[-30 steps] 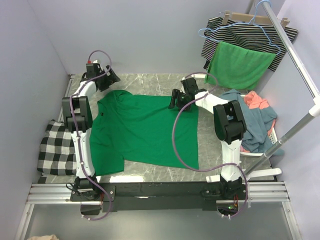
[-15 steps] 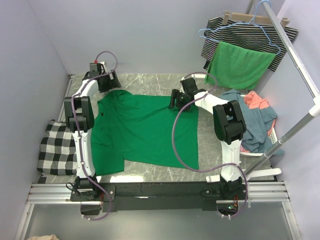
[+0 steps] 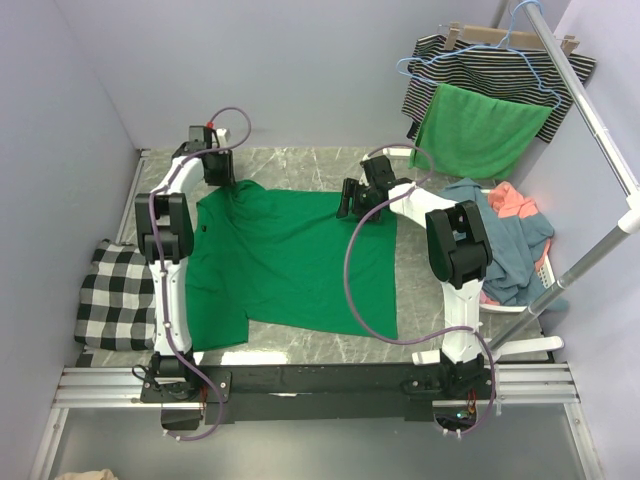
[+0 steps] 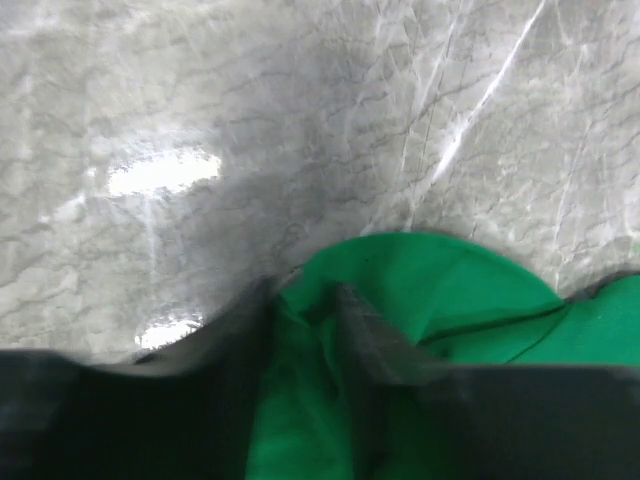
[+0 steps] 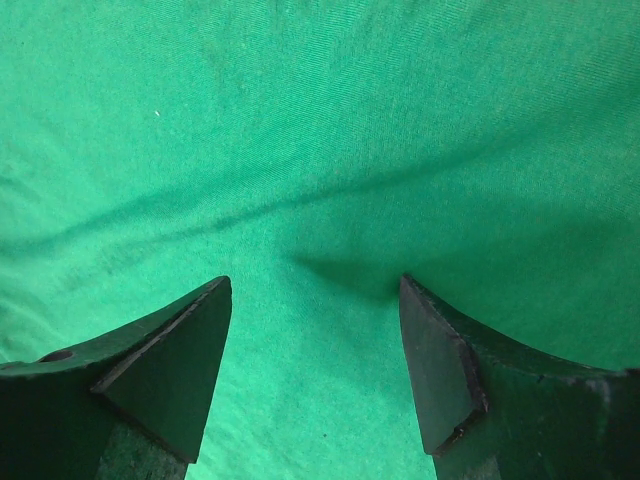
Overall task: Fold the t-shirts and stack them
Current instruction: Flatten out the tshirt
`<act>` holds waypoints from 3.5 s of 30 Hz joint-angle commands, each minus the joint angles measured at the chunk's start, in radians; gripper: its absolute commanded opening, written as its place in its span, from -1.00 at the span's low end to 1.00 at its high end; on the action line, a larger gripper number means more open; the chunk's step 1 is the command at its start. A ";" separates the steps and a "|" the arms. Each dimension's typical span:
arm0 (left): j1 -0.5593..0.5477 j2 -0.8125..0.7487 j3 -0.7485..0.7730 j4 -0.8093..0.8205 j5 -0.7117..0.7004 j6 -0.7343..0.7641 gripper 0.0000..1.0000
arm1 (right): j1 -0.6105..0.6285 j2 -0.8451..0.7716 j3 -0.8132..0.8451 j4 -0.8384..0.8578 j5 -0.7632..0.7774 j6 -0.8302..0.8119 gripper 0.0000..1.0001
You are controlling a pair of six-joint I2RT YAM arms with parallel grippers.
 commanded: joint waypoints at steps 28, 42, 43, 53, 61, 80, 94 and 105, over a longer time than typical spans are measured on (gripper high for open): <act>0.102 -0.237 -0.131 0.193 -0.279 -0.236 0.76 | 0.003 0.023 -0.068 -0.044 0.067 -0.023 0.48; 0.097 -0.316 -0.255 0.157 -0.093 -0.317 0.76 | 0.075 -0.058 -0.131 -0.083 0.134 -0.025 0.45; 0.088 -0.374 -0.343 0.210 -0.082 -0.331 0.79 | 0.092 -0.080 -0.142 -0.074 0.153 -0.026 0.48; -0.101 -0.672 -0.724 0.240 -0.203 -0.467 0.81 | 0.164 -0.268 -0.169 -0.120 0.225 -0.062 0.55; -0.165 -0.826 -1.056 0.283 -0.287 -0.582 0.80 | 0.190 -0.365 -0.332 -0.064 0.138 -0.062 0.56; -0.303 -1.025 -1.378 0.114 -0.344 -0.801 0.79 | 0.285 -0.405 -0.663 -0.038 0.104 0.170 0.47; -0.552 -1.475 -1.586 -0.163 -0.302 -1.136 0.80 | 0.410 -0.655 -0.729 -0.213 0.320 0.280 0.54; -0.385 -1.166 -0.975 -0.123 -0.753 -0.666 0.99 | -0.101 -0.606 -0.417 -0.040 0.260 0.135 0.58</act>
